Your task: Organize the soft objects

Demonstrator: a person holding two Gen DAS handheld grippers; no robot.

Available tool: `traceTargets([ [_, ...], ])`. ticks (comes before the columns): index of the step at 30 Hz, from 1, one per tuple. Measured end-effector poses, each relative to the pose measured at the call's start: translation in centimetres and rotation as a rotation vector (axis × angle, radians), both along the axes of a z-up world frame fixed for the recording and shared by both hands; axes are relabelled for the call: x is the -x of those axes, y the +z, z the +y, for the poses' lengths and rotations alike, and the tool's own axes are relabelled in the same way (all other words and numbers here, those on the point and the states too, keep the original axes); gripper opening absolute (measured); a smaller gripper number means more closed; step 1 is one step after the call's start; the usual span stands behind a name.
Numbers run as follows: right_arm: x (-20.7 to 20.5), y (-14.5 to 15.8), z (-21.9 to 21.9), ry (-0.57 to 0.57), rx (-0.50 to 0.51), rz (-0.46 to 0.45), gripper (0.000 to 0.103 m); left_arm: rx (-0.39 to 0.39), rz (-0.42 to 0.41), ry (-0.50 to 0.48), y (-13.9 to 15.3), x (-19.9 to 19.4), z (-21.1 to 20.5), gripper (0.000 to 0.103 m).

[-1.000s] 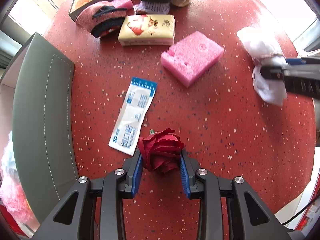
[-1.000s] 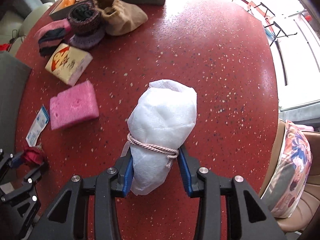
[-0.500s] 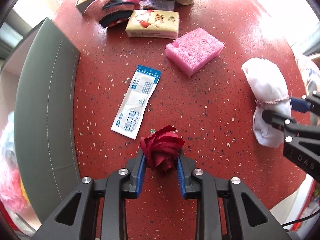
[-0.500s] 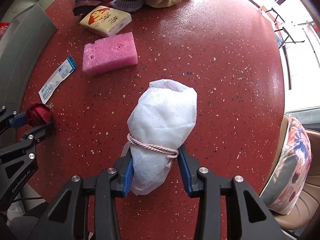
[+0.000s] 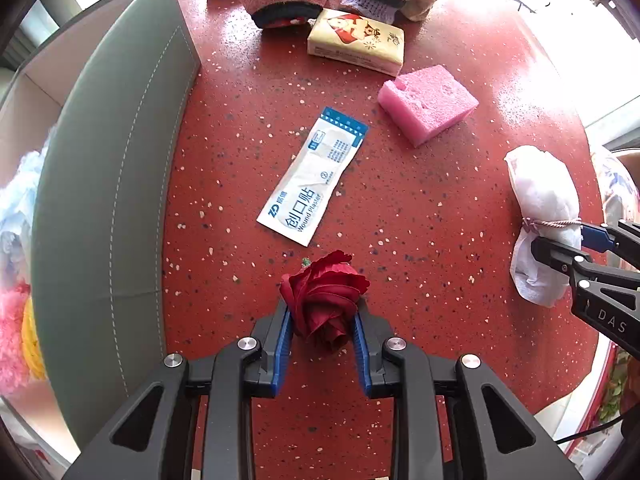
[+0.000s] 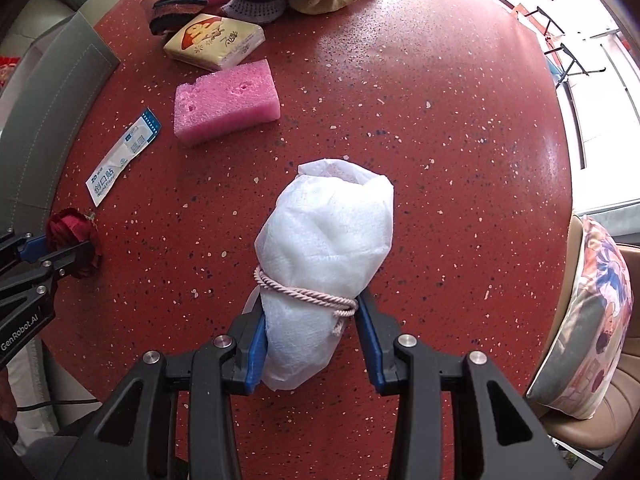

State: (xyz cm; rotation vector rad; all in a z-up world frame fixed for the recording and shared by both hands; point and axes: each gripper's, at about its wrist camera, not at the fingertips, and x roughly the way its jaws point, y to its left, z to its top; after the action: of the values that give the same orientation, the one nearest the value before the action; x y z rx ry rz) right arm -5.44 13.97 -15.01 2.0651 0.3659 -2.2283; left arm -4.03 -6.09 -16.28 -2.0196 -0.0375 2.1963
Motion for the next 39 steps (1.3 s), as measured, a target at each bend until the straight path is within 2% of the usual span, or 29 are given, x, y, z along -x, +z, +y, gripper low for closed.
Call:
traceTargets([
  [3, -0.2, 0.1, 0.2, -0.003, 0.008, -0.001, 0.043, -0.012, -0.011, 0.009, -0.5, 1.1, -0.6, 0.028],
  [16, -0.8, -0.6, 1.4, -0.003, 0.057, -0.031, 0.043, 0.033, -0.020, -0.035, -0.3, 2.2, 3.4, 0.028],
  [27, -1.4, 0.6, 1.4, 0.020, 0.044, -0.030, 0.043, 0.044, -0.019, -0.058, 0.9, 2.8, 5.4, 0.028],
  [34, -1.3, 2.0, -0.2, 0.046, 0.039, -0.019, 0.043, 0.047, 0.004, -0.066, 2.4, 3.4, 5.5, 0.028],
  [39, -1.6, 3.6, -0.8, 0.065, 0.043, 0.000, 0.043, 0.035, 0.046, -0.039, 4.9, 4.1, 4.9, 0.028],
])
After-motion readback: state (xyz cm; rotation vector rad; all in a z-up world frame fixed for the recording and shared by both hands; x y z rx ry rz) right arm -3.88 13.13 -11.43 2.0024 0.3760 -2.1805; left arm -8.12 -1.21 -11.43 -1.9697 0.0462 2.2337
